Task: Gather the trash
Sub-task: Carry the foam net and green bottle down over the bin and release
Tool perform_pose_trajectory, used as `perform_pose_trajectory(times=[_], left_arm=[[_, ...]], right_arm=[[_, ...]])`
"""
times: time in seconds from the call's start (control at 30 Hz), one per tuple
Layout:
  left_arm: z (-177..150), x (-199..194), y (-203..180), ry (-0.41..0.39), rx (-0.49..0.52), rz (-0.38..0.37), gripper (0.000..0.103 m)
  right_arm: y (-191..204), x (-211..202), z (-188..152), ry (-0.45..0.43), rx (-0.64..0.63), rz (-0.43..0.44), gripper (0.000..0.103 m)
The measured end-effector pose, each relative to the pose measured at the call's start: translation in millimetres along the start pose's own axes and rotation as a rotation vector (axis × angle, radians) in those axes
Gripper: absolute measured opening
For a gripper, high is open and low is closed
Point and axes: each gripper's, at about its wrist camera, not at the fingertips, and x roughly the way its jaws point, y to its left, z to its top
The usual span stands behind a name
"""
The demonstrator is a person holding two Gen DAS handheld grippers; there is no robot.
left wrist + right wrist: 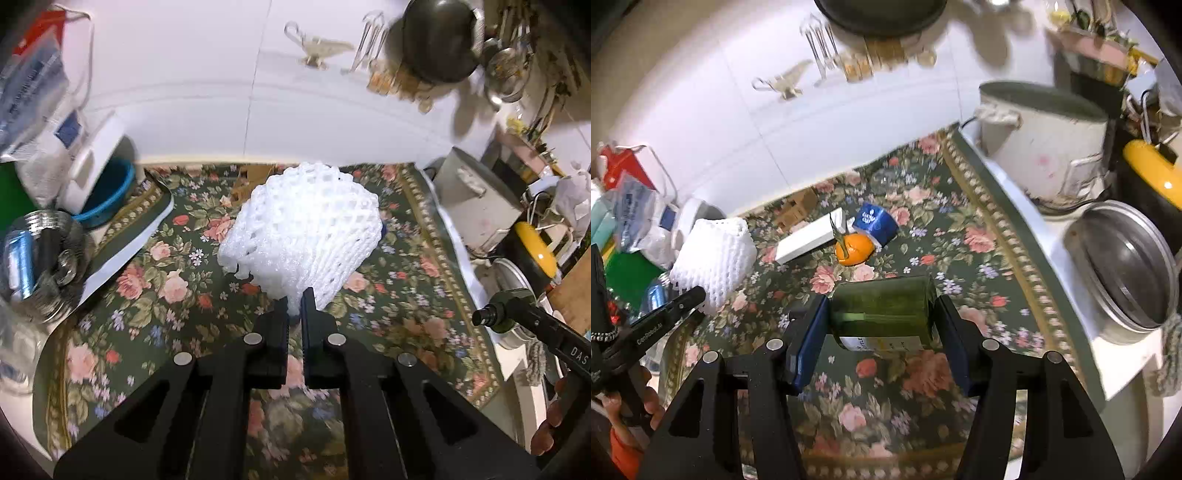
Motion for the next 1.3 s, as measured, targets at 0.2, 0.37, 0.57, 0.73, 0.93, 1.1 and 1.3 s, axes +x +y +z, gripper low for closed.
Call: perform_pose_trajectory(times=[0.2, 0.37, 0.57, 0.73, 0.93, 1.1, 1.3], left_arm=[[-37.2, -40.8, -28.8, -0.035, -0.014, 0.051, 0.004], [-88.1, -76.4, -66.7, -0.061, -0.059, 0.09, 0.004], [-157.0, -120.4, -127.0, -0.081, -0.099, 0.119, 0.004], [-207.4, -153.2, -166.1, -0.071, -0.129, 0.118, 0.004], [-249.6, -171.7, -185.5, -0.024, -0.141, 0.142, 0.004], [-284.4, -158.6, -181.3, 0.042, -0.145, 0.146, 0.004], [-329.8, -102.6, -147.8, 0.184, -0.155, 0.134, 0.004]], right_arm=[[-16.6, -49.7, -22.2, -0.051, -0.043, 0.032, 0.055], [-40.0, -85.7, -50.5, -0.066, -0.1, 0.089, 0.055], [-70.4, -128.6, -91.7, -0.048, -0.18, 0.138, 0.055], [-86.2, -155.8, -121.5, -0.008, -0.23, 0.161, 0.055], [-94.9, -167.0, -148.8, 0.056, -0.245, 0.185, 0.055], [-100.4, -147.6, -174.9, 0.112, -0.235, 0.166, 0.055], [-109.0, -93.3, -218.6, 0.204, -0.182, 0.114, 0.055]])
